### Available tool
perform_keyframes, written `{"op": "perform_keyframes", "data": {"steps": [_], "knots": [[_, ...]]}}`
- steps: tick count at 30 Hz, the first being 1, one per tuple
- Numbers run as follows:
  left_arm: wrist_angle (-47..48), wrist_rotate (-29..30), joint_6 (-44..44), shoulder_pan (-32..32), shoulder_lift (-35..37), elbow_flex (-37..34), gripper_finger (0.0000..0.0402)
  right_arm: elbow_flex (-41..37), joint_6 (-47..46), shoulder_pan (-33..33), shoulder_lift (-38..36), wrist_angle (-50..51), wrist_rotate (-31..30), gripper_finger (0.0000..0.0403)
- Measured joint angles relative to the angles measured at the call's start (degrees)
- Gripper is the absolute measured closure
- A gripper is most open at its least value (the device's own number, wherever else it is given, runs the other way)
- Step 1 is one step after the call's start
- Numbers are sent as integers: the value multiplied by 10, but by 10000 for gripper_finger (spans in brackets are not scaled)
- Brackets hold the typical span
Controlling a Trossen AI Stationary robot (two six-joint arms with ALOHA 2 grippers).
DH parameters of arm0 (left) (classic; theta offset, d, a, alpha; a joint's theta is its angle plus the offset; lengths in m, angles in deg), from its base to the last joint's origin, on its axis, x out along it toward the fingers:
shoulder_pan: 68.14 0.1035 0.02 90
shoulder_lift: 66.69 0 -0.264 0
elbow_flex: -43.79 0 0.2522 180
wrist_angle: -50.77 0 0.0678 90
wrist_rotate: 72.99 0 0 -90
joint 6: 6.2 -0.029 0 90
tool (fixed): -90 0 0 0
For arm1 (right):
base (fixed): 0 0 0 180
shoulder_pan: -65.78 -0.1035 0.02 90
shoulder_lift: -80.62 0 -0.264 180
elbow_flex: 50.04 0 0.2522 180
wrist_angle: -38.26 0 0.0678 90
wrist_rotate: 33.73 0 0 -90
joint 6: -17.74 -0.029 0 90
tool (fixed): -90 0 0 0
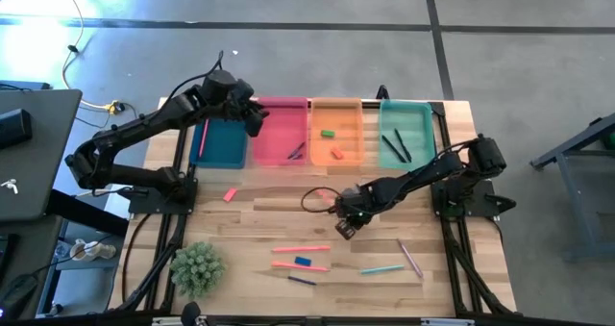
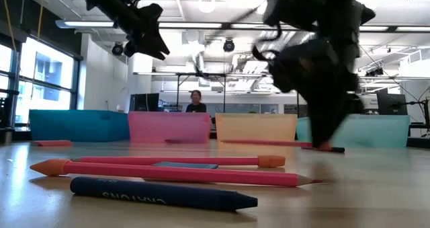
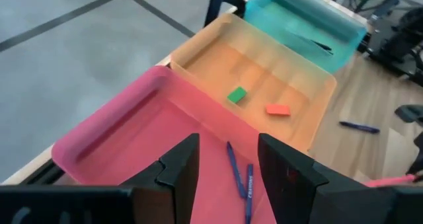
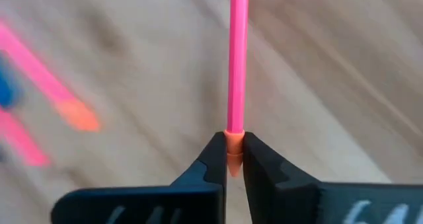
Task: Sort crayons/erasers/pens/pencils in bins
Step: Put the top pink pencil into the blue transparent bin
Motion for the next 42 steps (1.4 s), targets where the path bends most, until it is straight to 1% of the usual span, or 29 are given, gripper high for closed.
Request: {"op": "perform_keyframes", "data": {"steps": [3, 7, 11, 15, 18, 22, 24, 26, 28, 30, 34, 39, 42], "knots": [[1, -16, -17, 1, 0, 0, 261, 0, 13, 1, -1, -75, 7, 394], [4, -23, -42, 1, 0, 0, 261, 0, 17, 2, -1, -147, -4, 394], [4, -34, -61, 1, 0, 0, 260, 0, 18, 4, -1, -186, -20, 395], [2, -38, -62, 1, 0, 0, 260, 0, 25, 5, -4, -223, -41, 395], [1, -38, -56, 1, 0, 0, 260, 1, 44, 5, -16, -252, -59, 395], [0, -45, -55, 1, 0, 0, 260, 1, 68, 9, -47, -254, -95, 395], [0, -65, -56, 1, 0, 0, 260, 1, 80, 12, -66, -254, -116, 395], [-2, -98, -55, 1, 0, 0, 260, 1, 91, 17, -84, -265, -134, 395], [-4, -134, -56, -4, 0, 0, 260, 1, 100, 21, -103, -263, -148, 395], [-4, -155, -56, -12, 0, 0, 258, 1, 113, 24, -119, -264, -156, 395], [-7, -173, -46, -41, 0, 0, 237, 1, 139, 30, -146, -268, -170, 395], [-46, -173, 3, -96, -1, 0, 187, 1, 176, 43, -171, -278, -171, 395], [-77, -175, 0, -131, -1, 0, 164, 1, 202, 51, -185, -280, -171, 395]]}}
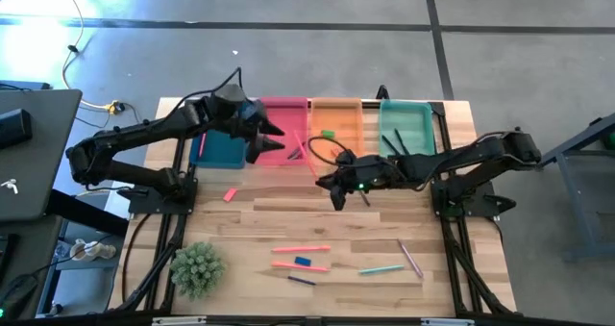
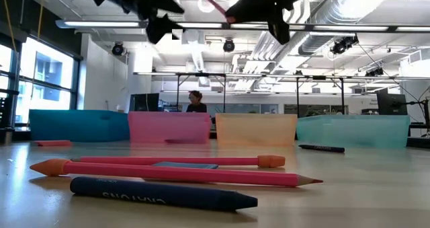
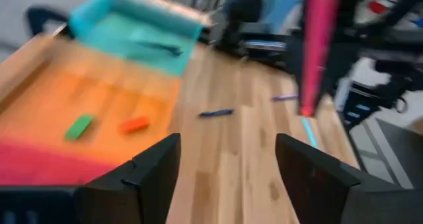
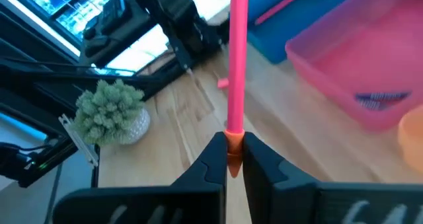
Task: Sort crayons/erasers/pens/pencils in bins
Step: Put the top pink pencil into the blue transparent bin
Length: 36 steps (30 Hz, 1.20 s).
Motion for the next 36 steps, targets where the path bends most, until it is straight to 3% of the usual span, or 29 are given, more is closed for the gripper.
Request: {"op": "perform_keyframes", "data": {"steps": [9, 19, 23, 36], "knots": [[-127, 0, 2, -79, 0, 0, 160, 0, 84, 18, -60, -7, 6, 395], [-274, 21, 175, -113, 0, 0, 165, 0, 200, 27, -66, -84, 29, 395], [-283, 70, 185, -121, 0, 0, 165, 0, 211, 38, -52, -102, 47, 395], [-282, 85, 185, -128, -2, 0, 172, 0, 177, 82, 8, -161, 176, 395]]}}
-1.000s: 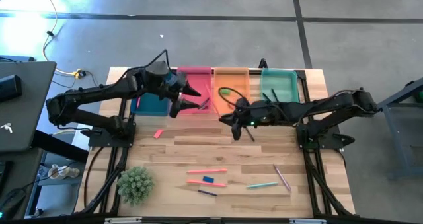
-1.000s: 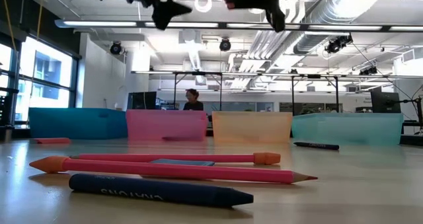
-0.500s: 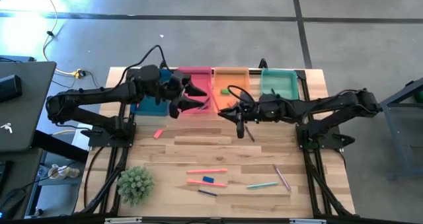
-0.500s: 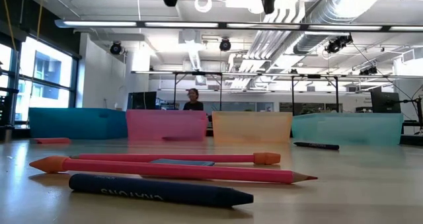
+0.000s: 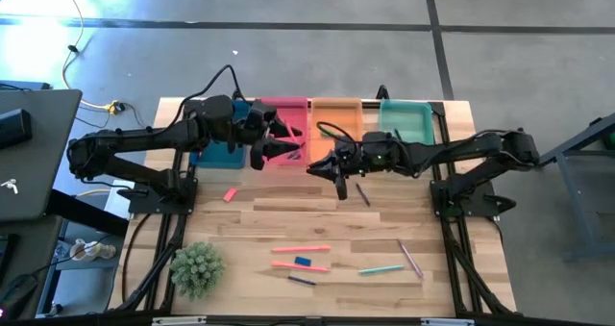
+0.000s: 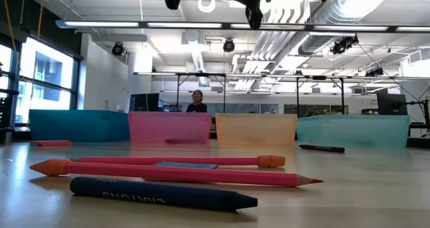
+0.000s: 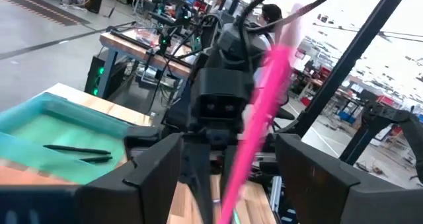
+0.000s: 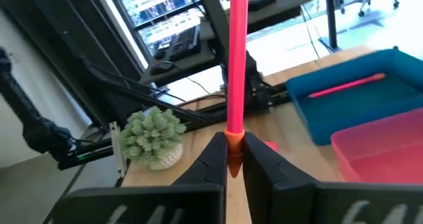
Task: Sort crayons/erasers/pens/pencils in bins
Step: Put the top pink pencil into the blue transparent bin
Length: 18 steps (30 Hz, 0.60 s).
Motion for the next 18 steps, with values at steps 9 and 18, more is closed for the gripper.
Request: {"op": "perform_keyframes", "data": {"steps": [9, 18], "knots": [[1, 0, 0, 0, 0, 0, 257, 0, 9, 12, 3, -1, 5, 395], [5, 7, 0, 0, 0, 0, 357, 0, 9, 12, 3, 2, -3, 390]]}}
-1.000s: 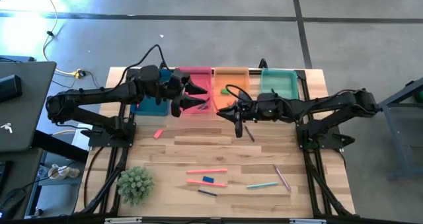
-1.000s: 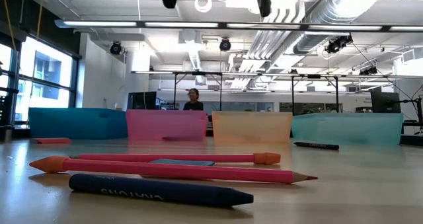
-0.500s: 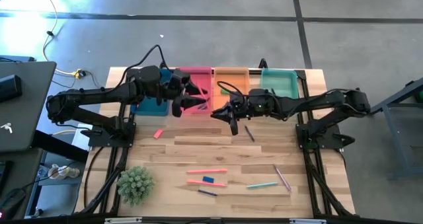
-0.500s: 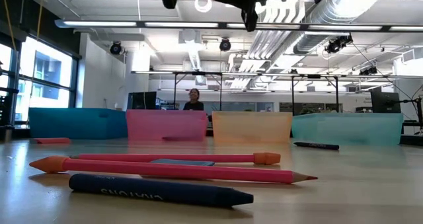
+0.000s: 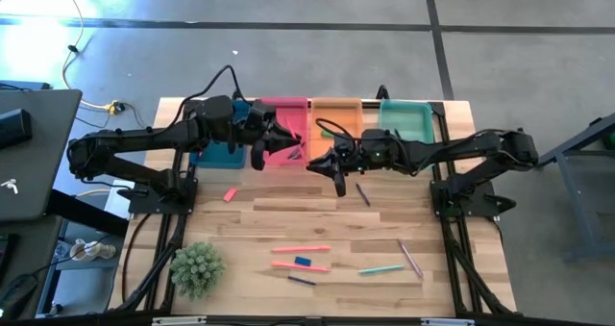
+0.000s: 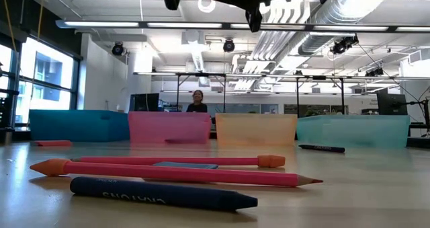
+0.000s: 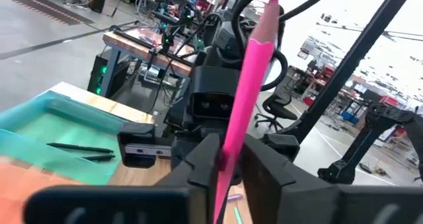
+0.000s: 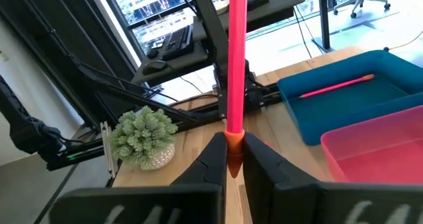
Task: Sort crayons/erasers/pens/pencils in bins
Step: Put the top pink pencil into the blue transparent bin
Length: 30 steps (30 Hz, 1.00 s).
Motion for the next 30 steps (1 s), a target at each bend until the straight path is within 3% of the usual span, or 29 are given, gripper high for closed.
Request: {"op": "perform_keyframes", "data": {"steps": [6, 19, 30], "knots": [[2, 6, -9, 0, 0, 0, 392, 0, 0, 0, 0, -1, 1, 366], [70, 19, -40, 1, 0, 0, 388, 0, -16, 1, 0, 27, -52, 278], [297, 145, -66, 54, 6, 0, 389, 0, -61, 44, 0, 123, -42, 253]]}}
